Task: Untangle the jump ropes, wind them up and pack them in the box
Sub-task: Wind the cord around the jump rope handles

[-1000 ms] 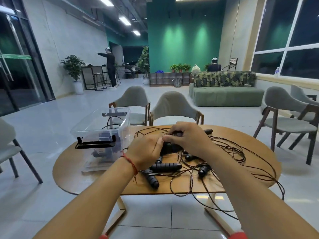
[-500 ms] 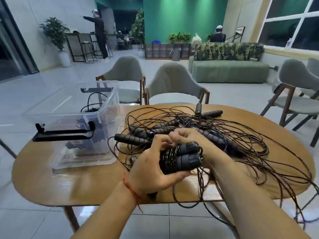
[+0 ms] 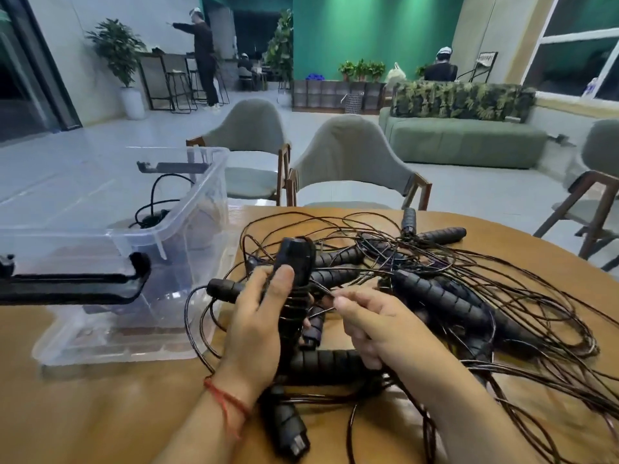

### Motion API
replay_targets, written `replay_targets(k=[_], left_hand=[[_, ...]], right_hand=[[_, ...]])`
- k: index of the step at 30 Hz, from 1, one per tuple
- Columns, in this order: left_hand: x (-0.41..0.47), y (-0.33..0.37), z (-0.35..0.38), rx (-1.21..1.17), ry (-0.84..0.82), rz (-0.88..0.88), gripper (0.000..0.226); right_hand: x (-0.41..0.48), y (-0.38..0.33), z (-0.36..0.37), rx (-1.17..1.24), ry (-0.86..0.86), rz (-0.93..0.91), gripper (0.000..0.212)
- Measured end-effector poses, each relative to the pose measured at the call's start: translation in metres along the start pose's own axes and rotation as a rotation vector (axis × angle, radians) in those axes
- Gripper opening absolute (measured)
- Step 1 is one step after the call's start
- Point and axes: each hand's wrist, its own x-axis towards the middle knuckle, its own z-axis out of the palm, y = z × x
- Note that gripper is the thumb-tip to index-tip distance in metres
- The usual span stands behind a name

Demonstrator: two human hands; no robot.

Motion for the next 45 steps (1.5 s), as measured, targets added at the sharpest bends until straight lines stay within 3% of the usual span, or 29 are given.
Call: replay_targets(k=[3, 8, 15, 22, 32, 39, 42, 45], left_hand=[[0.004, -0.007, -0.002, -0.089, 0.04, -0.056, 0.047], [-0.001, -0.013, -0.002, -0.012, 0.008, 0.041, 0.035], [-0.008, -0.01, 0.004, 0.09, -0.063, 0.1, 0.043], [-0.005, -0.011, -0.001, 0.227, -0.131, 0.091, 0.049], [-0.006, -0.011, 0.008, 0.267, 0.085, 0.114, 0.048], [-0.005, -0.014, 0.005, 0.377, 0.142, 0.122, 0.051], [-0.007, -0.014, 0.005, 0.586, 0.1, 0.162, 0.06], [-0.01, -0.012, 0.006, 0.892, 0.009, 0.22, 0.075]], right_hand=[[-0.002, -0.001, 0.0, -0.172, 0.03, -0.046, 0.018], [-0.013, -0.016, 0.009, -0.439, 0.17, -0.228, 0.02], [-0.012, -0.015, 0.018, -0.422, 0.213, -0.354, 0.023], [-0.012, -0.014, 0.009, -0.336, 0.235, -0.314, 0.019], [-0.024, -0.024, 0.003, -0.538, 0.198, -0.281, 0.015], [-0.044, -0.043, -0.002, -1.053, 0.191, -0.361, 0.025], [-0.045, -0.048, -0.005, -1.35, 0.237, -0.479, 0.033], [-0.043, -0.045, -0.014, -1.397, 0.275, -0.604, 0.024]])
